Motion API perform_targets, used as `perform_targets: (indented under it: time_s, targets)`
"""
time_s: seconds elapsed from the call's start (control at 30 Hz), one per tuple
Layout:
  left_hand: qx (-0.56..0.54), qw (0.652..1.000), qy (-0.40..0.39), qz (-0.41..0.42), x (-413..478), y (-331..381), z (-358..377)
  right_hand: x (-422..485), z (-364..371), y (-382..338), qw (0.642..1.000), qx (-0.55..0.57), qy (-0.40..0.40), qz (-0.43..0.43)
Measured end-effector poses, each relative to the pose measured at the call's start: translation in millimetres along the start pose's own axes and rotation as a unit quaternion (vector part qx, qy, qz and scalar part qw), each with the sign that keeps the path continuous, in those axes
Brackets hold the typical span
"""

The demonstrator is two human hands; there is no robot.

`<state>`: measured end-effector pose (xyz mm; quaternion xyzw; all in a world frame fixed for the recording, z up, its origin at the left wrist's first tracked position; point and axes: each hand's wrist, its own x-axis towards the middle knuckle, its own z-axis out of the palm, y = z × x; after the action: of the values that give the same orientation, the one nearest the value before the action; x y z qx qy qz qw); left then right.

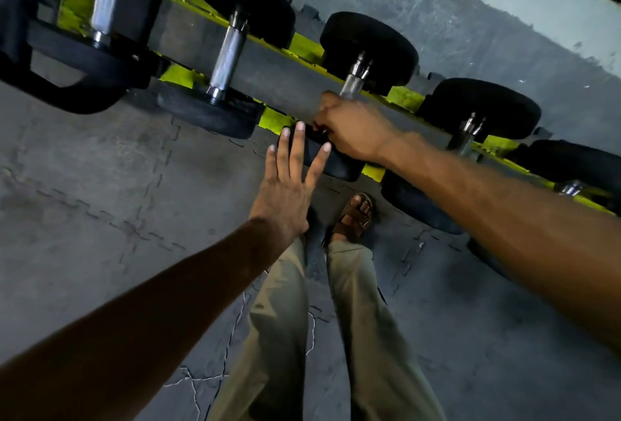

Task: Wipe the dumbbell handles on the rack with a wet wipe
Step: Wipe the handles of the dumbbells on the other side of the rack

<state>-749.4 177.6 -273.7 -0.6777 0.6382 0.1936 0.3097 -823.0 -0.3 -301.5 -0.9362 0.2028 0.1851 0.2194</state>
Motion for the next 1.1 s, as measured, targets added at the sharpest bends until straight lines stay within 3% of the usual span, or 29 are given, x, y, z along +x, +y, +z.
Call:
perform_targets:
  time_s: [0.17,0.3,0.4,0.47,0.57,0.63,0.67,0.77,0.83,0.9,0.97,1.03,1.1]
  targets:
    - [-0.013,1.0,0.028,0.004,2.9,-0.6,4.4,-16.1,24.4,0.1,0.973,0.167,0.103,0.123]
    - [-0.021,0.999,0.033,0.001,2.4,0.6,8.2,-21.9,49.1,-1.5,0.892,0.318,0.127,0.296]
    - [-0.017,0.999,0.037,0.003,3.0,1.2,8.5,-18.9,68.9,2.3,0.804,0.456,0.105,0.367]
    - [-0.017,0.999,0.043,0.01,3.2,0.6,8.1,-10.4,68.0,7.5,0.715,0.578,0.12,0.375]
    - [-0.027,0.998,0.053,0.017,3.6,-0.8,9.2,11.1,42.0,22.8,0.573,0.699,0.202,0.378]
    - [-0.032,0.997,0.068,0.018,5.6,-1.7,14.3,23.5,37.2,36.2,0.507,0.725,0.239,0.4]
    - [-0.036,0.997,0.069,0.019,5.9,-2.1,16.1,24.9,41.2,35.2,0.509,0.724,0.233,0.403]
    - [-0.04,0.997,0.057,0.02,2.7,-1.3,18.0,2.3,68.0,12.6,0.593,0.695,0.131,0.384]
    - [-0.037,0.998,0.054,0.02,0.8,-0.9,14.4,-5.6,64.9,10.2,0.587,0.716,0.095,0.366]
    - [-0.038,0.998,0.051,0.027,1.3,-1.2,11.5,10.7,49.4,28.0,0.506,0.765,0.123,0.379]
    - [-0.042,0.997,0.047,0.033,2.3,-2.3,11.3,35.3,39.5,48.8,0.38,0.823,0.172,0.385]
    - [-0.043,0.997,0.051,0.037,5.7,-2.7,13.7,49.2,39.1,56.2,0.287,0.855,0.206,0.379]
    - [-0.045,0.997,0.047,0.037,6.8,-2.5,13.5,46.0,43.4,46.6,0.261,0.866,0.225,0.364]
